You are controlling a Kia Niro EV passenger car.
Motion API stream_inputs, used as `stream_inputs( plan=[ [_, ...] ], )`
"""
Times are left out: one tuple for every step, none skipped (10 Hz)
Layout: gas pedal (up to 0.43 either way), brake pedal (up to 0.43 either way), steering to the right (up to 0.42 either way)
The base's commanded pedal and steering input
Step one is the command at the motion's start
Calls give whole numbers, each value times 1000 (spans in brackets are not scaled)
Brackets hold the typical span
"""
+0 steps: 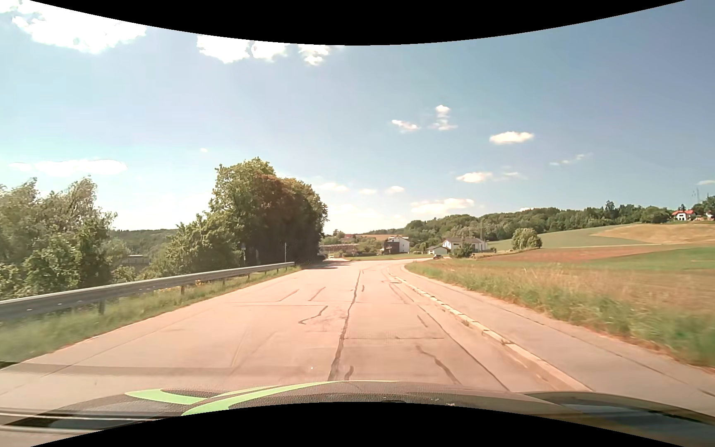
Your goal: Follow the waypoints while adhering to traffic rules and regulations
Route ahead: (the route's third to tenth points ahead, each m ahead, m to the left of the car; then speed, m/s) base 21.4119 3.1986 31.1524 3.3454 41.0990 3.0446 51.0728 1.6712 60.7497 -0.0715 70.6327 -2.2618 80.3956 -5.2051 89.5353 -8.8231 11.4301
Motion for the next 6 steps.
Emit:
stream_inputs(
  plan=[
    [87,0,3],
    [87,0,3],
    [98,0,2],
    [110,0,0],
    [110,0,-2],
    [110,0,-1]
  ],
)
